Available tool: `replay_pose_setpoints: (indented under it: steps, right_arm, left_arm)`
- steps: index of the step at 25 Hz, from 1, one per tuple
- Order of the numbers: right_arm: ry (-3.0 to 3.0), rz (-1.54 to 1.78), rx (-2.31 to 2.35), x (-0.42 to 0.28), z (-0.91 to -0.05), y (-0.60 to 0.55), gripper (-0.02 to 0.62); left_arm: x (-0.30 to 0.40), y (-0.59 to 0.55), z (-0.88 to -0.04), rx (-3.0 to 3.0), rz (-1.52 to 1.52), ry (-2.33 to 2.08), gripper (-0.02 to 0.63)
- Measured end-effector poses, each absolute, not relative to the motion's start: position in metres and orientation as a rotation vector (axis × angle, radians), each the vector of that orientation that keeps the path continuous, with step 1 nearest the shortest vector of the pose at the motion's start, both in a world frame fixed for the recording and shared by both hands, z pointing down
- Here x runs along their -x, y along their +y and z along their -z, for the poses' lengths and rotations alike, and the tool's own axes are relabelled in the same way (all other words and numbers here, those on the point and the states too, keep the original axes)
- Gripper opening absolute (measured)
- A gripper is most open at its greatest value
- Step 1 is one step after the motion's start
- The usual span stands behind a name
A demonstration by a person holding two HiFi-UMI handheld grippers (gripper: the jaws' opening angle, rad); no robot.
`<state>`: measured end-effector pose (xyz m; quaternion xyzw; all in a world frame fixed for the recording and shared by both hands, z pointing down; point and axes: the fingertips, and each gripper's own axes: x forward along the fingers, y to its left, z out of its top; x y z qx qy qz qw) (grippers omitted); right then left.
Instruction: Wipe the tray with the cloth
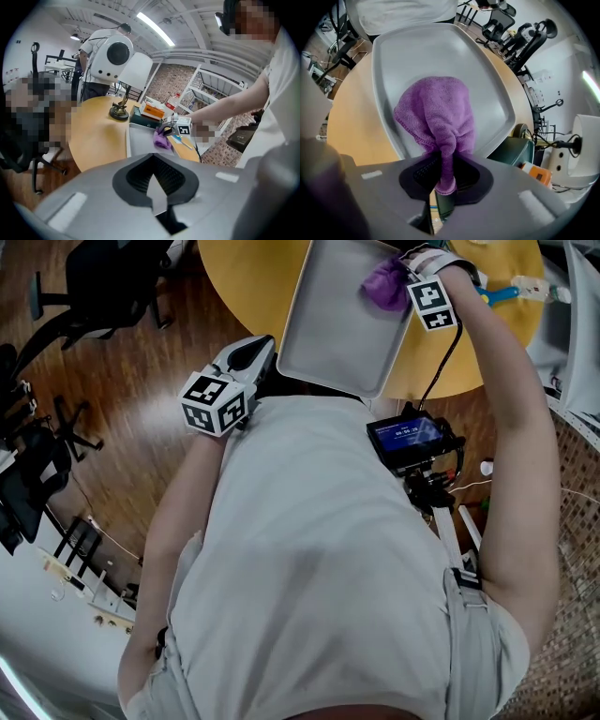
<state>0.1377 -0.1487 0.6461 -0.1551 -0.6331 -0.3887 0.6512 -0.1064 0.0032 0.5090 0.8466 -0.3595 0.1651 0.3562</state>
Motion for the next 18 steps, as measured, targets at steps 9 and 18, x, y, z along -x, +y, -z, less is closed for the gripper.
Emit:
replay_pose_setpoints:
  steps: [9, 18]
  right_arm:
    - [-1.459, 0.987, 0.361, -0.05, -0.634, -0.171, 0.058]
    - [-1.424, 1.015, 0.399, -0.004, -0.644, -0.19, 0.057]
  left_arm:
    - [0.125, 0.02, -0.5, -2.124, -0.385, -1.024, 0.0]
    - [0.135, 0.019, -0.515, -2.081, -0.373, -1.073, 0.001]
